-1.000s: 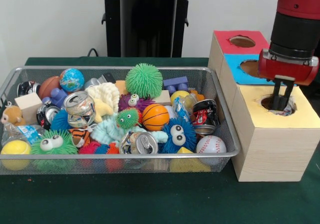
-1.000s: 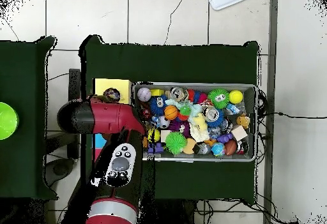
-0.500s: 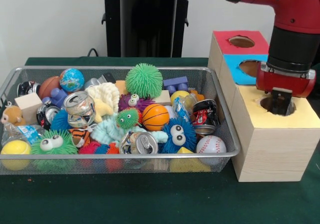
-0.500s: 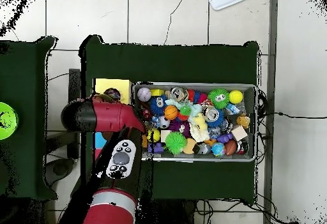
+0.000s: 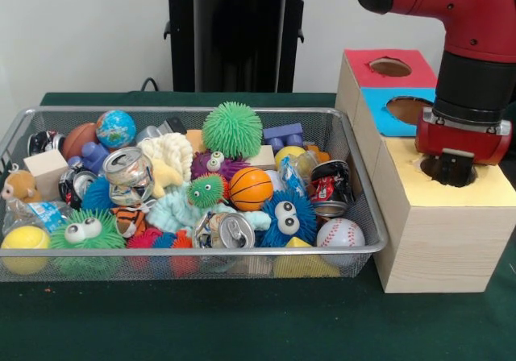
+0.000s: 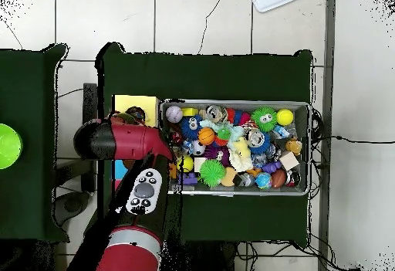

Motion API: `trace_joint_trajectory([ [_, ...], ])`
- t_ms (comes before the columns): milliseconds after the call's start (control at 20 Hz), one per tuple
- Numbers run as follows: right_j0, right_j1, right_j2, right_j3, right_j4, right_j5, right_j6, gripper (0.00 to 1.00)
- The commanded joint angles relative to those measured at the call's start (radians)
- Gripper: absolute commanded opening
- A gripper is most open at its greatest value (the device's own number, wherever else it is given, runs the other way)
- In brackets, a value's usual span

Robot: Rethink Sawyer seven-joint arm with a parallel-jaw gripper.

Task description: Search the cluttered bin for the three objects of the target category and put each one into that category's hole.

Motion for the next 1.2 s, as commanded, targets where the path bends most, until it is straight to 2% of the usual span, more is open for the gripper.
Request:
trace_joint_trajectory([
  [50, 0.012, 0.098, 0.091, 0.012, 0.036, -0.016, 0.200, 0.00],
  [500, 0.006, 0.095, 0.085, 0.018, 0.022, -0.019, 0.182, 0.00],
  [850, -0.011, 0.000, 0.068, 0.078, -0.003, 0.063, 0.146, 0.00],
  [1200, -0.022, -0.078, 0.050, 0.094, -0.014, 0.156, 0.115, 0.00],
])
